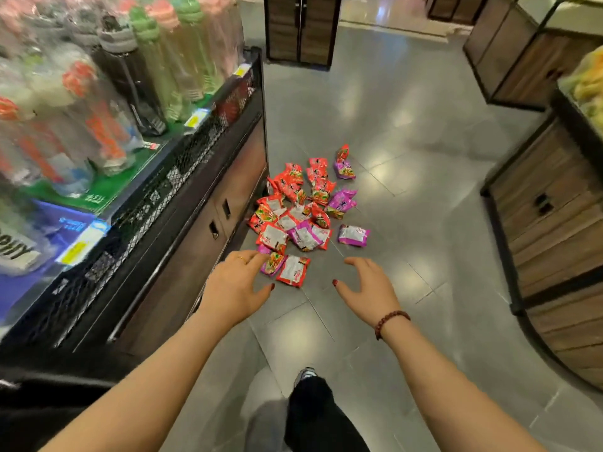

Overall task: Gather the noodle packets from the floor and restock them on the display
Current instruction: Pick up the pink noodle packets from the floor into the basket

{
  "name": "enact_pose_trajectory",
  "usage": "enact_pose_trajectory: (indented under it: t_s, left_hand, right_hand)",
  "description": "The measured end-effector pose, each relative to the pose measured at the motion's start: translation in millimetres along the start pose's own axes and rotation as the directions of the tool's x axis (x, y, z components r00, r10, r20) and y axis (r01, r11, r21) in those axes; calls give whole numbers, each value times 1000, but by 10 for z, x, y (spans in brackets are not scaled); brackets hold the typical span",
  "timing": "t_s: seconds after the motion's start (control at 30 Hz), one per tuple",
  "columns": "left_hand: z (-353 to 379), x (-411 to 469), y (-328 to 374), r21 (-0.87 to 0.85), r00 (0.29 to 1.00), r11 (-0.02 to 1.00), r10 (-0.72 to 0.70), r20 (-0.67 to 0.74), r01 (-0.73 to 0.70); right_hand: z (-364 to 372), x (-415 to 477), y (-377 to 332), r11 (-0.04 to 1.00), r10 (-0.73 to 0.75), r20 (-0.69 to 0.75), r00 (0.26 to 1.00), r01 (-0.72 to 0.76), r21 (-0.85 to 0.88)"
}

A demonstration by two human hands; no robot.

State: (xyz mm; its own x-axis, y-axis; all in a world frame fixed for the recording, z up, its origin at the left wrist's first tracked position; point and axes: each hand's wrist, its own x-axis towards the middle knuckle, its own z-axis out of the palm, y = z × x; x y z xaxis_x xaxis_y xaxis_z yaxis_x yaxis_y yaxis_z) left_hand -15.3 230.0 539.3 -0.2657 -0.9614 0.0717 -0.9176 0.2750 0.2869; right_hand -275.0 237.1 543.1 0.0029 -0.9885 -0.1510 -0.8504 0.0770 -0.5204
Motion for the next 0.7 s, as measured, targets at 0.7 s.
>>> enact_pose_trajectory:
  t_s: [0.7]
  left_hand:
    - [381, 3246, -627, -71, 994, 994, -75, 77, 80]
  right_hand:
    - [-303, 3462, 278, 999, -37, 152, 988, 36, 7]
